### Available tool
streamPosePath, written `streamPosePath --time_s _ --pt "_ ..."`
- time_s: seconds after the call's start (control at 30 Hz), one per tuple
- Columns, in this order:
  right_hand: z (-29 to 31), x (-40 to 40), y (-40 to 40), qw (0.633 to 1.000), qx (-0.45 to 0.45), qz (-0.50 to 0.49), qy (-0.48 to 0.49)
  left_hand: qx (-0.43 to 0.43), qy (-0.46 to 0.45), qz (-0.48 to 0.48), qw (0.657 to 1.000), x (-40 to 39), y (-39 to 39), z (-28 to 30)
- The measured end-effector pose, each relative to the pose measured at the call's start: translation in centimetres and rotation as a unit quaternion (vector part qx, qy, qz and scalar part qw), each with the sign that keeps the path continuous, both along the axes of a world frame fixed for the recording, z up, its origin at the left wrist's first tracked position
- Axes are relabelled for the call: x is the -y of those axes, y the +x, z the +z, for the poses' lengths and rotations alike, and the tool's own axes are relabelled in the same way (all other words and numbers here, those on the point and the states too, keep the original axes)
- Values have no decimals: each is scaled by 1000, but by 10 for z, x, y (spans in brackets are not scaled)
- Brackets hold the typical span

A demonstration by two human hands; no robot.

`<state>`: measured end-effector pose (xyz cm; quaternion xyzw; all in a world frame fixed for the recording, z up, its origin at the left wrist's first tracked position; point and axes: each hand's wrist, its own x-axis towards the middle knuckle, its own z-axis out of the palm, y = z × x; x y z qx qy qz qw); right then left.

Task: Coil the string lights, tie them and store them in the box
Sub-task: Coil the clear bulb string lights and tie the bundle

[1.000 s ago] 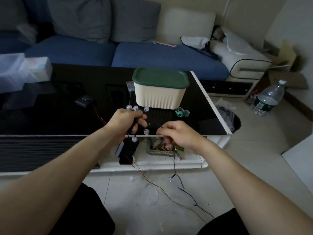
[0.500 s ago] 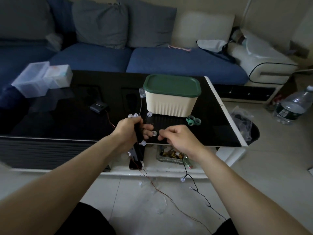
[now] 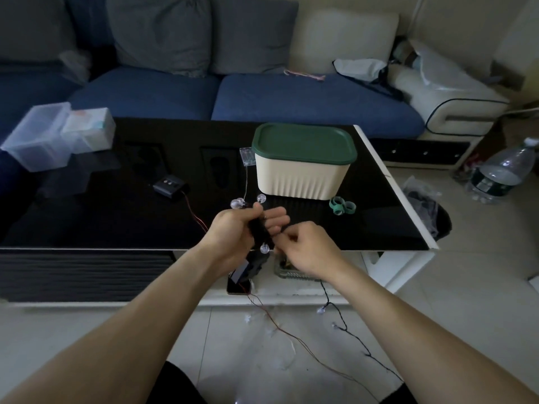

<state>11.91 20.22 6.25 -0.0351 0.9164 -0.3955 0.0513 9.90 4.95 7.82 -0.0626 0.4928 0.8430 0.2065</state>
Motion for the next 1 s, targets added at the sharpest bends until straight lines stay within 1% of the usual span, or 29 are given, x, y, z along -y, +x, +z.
streamPosePath --time_s 0.03,0.1,0.27,0.37,0.47,0.57,0.67,0.7,0.77,0.83,0.87,0.93,1.0 --pt "1 -4 1 1000 -11 -11 -7 -16 -30 -3 999 0 -1 -2" --pt "2 -13 5 999 -22 -20 -19 -33 -50 -14 998 1 -2 -7" --pt "0 -19 25 1000 11 -5 -29 -30 22 -56 998 -11 -1 -3" --pt "1 -16 30 1000 20 -13 -5 -29 37 -50 998 -30 3 -1" --pt "0 -17 29 999 29 -20 21 -34 25 -26 999 -45 5 -2" --pt "1 -18 26 997 51 11 58 -41 6 -21 999 -51 2 -2" --pt "4 -18 23 991 26 56 119 -41 -13 -36 998 -48 -5 -4" --pt "5 -17 23 988 13 72 139 -45 -37 -51 997 -45 -8 -6" --pt "8 -17 24 983 -6 98 155 -70 -140 -92 983 -38 -10 -10" --pt "10 -19 25 981 -1 123 149 -116 -258 -135 950 -31 -9 -13" --pt "12 -20 26 981 9 132 144 -136 -299 -153 932 -29 -7 -13" --pt "17 -26 25 983 26 135 124 -165 -354 -192 900 -26 -3 -14" --pt "24 -35 25 986 34 127 103 -179 -377 -261 871 -26 3 -14"
